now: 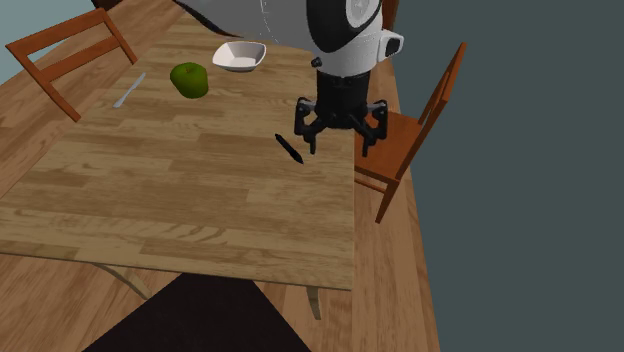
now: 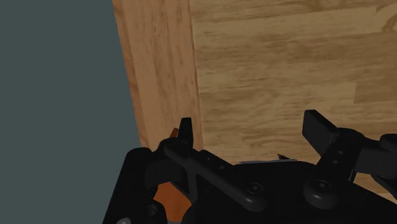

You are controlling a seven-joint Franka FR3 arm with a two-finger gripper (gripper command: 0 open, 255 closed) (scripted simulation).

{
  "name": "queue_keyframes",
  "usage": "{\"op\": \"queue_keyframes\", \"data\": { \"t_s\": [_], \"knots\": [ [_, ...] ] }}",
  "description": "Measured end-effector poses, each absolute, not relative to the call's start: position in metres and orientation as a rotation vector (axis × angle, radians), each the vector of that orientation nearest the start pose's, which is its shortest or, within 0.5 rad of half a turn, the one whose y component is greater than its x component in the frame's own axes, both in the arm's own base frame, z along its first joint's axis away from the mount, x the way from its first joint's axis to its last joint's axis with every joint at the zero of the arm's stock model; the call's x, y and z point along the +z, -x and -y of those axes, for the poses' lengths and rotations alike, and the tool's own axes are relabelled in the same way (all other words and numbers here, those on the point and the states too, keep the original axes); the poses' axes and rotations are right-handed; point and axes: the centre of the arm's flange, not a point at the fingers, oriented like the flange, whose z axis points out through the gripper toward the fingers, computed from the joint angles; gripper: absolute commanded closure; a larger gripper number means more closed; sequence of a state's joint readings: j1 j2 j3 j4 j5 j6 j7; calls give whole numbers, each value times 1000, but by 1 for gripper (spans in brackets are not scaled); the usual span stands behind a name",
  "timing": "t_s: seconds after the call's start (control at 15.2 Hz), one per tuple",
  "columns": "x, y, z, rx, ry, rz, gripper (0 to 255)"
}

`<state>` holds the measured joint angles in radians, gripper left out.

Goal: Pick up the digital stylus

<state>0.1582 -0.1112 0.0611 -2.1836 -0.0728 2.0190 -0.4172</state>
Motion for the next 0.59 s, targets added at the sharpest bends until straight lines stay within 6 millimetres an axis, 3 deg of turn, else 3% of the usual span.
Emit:
{"op": "queue_keyframes", "data": {
  "t_s": [0.59],
  "knots": [
    [365,-551,-184,113,2837,1414,0]
  ]
}}
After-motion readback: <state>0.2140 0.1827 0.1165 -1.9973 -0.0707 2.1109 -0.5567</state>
